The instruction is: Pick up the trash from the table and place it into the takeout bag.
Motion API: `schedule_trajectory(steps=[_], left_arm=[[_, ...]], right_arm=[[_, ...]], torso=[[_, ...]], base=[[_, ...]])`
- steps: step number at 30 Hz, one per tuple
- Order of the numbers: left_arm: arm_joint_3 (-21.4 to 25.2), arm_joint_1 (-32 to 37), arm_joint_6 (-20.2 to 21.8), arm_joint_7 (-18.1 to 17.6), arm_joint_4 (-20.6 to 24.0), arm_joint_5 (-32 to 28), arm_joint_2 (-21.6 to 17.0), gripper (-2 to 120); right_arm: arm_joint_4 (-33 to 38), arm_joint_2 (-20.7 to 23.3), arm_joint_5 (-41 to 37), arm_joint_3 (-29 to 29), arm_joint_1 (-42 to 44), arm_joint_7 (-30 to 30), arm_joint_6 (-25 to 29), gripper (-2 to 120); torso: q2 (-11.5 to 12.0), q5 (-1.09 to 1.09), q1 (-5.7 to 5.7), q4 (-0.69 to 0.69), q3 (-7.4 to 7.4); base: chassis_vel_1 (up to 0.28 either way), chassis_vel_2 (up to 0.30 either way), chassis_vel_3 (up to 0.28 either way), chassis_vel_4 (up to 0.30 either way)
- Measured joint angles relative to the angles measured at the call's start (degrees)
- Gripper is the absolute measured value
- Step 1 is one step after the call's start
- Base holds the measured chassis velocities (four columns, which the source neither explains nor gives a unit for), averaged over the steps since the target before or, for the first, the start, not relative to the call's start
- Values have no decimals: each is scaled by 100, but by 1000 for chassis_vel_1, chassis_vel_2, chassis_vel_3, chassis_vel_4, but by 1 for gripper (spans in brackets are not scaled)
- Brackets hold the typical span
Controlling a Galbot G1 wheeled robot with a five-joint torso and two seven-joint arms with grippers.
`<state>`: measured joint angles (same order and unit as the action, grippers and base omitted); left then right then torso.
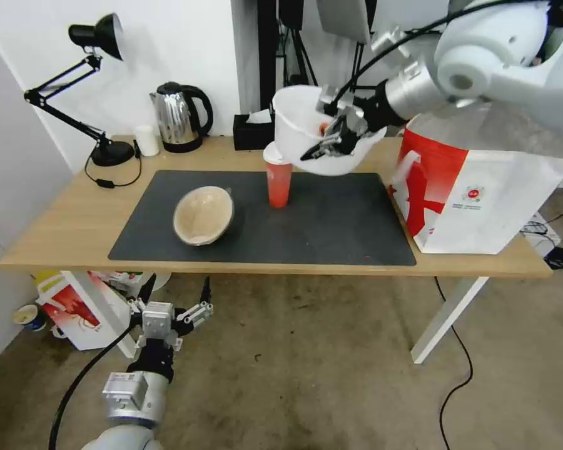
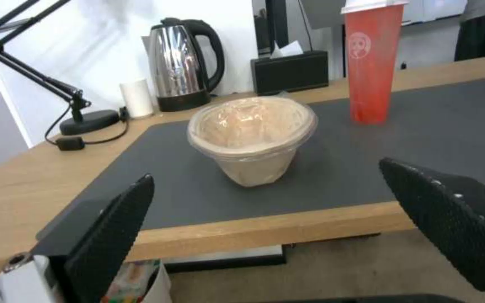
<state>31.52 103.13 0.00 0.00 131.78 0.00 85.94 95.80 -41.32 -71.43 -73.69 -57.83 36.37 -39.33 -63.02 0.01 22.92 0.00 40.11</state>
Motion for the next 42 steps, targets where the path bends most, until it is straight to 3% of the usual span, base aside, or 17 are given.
schedule_trajectory(steps=[26,42], left_arm=[[0,-1,0,0,0,0,0,100],[-1,0,0,0,0,0,0,100]], right_arm=[[-952,515,523,-164,-499,633,236,0],[-964,913,677,-178,-437,692,272,0]], torso=[[0,0,0,0,0],[0,-1,0,1,0]], base=[[0,0,0,0],[0,0,0,0]])
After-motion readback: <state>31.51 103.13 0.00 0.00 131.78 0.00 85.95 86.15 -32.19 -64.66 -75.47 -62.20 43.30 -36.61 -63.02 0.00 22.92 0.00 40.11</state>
